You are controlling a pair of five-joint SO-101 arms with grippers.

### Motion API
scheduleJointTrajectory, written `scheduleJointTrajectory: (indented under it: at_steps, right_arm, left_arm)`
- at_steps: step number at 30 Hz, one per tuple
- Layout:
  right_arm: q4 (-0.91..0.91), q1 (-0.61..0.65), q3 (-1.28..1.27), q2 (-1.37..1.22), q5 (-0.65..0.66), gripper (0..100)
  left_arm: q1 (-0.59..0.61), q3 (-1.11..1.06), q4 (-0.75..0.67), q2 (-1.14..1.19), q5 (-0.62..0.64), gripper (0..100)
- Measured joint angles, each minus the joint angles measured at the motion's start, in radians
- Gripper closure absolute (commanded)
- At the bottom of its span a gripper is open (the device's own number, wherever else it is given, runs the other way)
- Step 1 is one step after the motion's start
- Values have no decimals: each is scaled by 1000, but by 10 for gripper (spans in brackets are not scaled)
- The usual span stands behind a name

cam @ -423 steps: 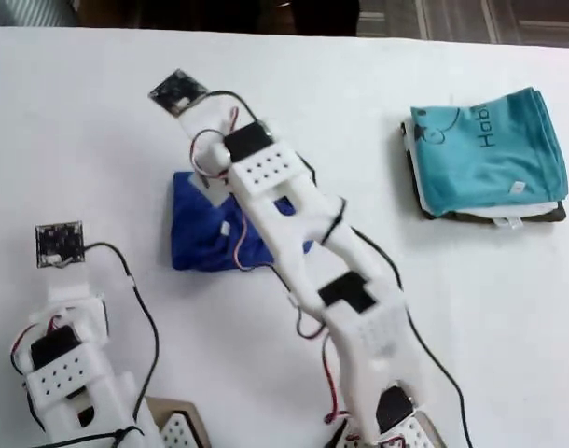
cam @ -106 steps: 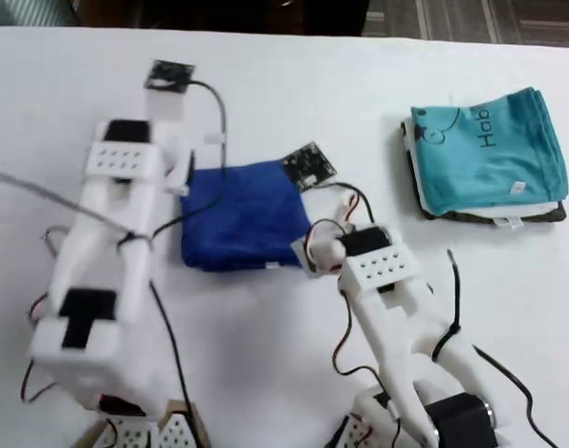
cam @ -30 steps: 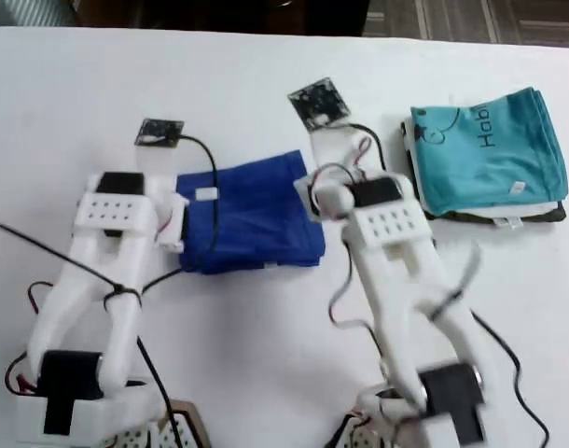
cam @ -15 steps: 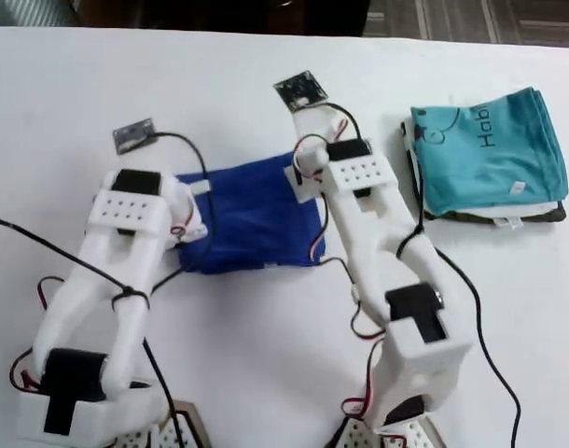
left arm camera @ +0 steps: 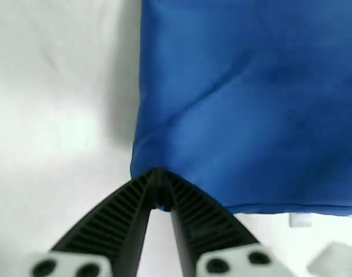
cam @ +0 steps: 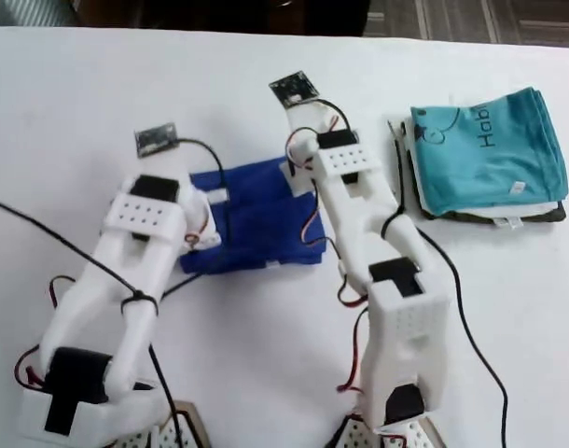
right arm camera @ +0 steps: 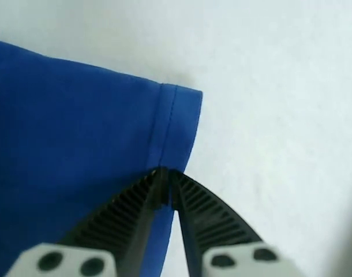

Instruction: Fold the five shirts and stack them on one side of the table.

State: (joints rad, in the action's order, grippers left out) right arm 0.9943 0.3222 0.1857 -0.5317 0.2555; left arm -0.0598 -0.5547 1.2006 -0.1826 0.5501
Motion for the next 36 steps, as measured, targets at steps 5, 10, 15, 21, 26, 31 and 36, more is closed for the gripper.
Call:
scheduleJointTrajectory:
  at_steps: [5,10,15,21,26,31,36]
  right_arm:
    - [3,0,17,-49,0,979]
    - [44,-3,37,-51,0,979]
    - [95,-23,84,-3,0,979]
    - [101,-25,117,57,-3,979]
    - [78,12,123,0,-3,979]
    - [15,15,123,-121,-3,979]
    - [3,12,127,-143,-3,979]
  left_arm:
    - [-2,-146,-138,0,-25,972]
    - [0,-187,-189,0,-32,972]
    - [0,-190,-189,0,-32,972]
    - [0,-195,-189,0,-34,972]
    - [0,-195,-189,0,-34,972]
    - [0,-195,-189,0,-34,972]
    - [0,-195,-189,0,-34,972]
